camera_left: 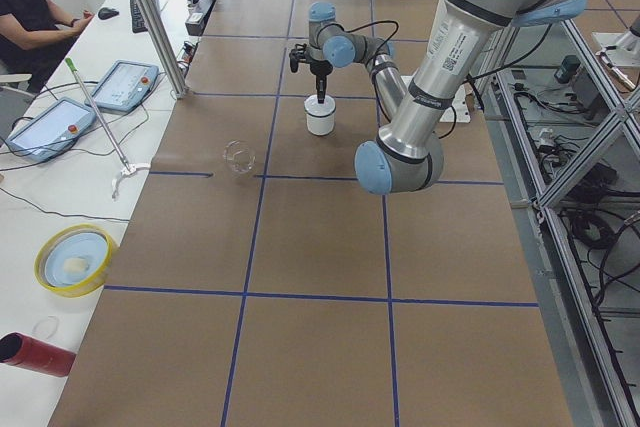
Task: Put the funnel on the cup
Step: 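Lower the left gripper and grasp the white lid's knob, then lift the lid off the mug and set it down beside the mug, then open the left gripper and move it toward the glass funnel, then grasp the rim of the glass funnel with the left gripper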
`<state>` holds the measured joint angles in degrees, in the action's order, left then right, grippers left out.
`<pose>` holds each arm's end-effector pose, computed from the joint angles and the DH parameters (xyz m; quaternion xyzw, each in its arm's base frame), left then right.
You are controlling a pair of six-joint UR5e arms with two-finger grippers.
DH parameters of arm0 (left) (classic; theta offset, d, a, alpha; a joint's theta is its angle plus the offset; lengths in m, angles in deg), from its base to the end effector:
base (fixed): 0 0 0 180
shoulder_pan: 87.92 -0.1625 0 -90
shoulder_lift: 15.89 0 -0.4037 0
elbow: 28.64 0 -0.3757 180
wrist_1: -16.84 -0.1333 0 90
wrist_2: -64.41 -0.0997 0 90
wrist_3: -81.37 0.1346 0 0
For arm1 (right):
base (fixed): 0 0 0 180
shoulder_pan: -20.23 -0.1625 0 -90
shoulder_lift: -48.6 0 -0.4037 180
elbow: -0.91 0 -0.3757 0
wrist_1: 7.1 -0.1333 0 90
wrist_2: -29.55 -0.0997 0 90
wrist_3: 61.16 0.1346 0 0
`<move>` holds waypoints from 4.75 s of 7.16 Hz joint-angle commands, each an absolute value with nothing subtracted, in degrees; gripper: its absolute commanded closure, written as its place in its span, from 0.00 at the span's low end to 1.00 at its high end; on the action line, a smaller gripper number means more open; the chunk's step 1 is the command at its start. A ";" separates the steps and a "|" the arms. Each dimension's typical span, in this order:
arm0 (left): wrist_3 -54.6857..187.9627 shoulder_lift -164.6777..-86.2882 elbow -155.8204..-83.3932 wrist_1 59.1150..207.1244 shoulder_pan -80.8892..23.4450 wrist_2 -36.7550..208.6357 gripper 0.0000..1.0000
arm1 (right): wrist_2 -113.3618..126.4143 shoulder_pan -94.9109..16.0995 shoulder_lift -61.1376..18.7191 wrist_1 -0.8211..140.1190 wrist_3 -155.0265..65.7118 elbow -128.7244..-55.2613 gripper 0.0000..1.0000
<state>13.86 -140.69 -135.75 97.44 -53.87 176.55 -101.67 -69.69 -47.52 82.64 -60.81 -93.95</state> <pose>0.4674 -0.4155 0.2228 0.0109 0.3981 -0.0229 0.9170 0.0440 -0.4305 0.6751 -0.0095 -0.3520 0.0053 0.9360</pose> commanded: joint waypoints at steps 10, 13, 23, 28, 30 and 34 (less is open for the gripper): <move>24.87 -116.31 -151.88 108.51 -46.16 176.55 1.00 | -101.67 -69.69 -47.47 82.64 -60.81 -93.92 0.00; 18.97 -116.60 -142.75 116.85 -50.55 176.29 1.00 | -101.67 -69.69 -47.47 82.64 -60.81 -93.92 0.00; 19.43 -122.66 -135.43 120.37 -45.23 174.27 0.00 | -101.67 -69.69 -47.47 82.64 -60.81 -93.92 0.00; -6.56 -126.89 -116.94 147.00 -39.84 174.01 0.00 | -101.67 -69.69 -47.47 82.64 -60.81 -94.01 0.00; -10.20 -127.16 -112.32 154.46 -38.96 170.60 0.00 | -101.67 -69.69 -47.55 82.64 -60.81 -93.92 0.00; -20.49 -133.22 -101.60 163.51 -38.87 163.99 0.00 | -101.67 -69.69 -47.47 82.64 -60.81 -93.92 0.00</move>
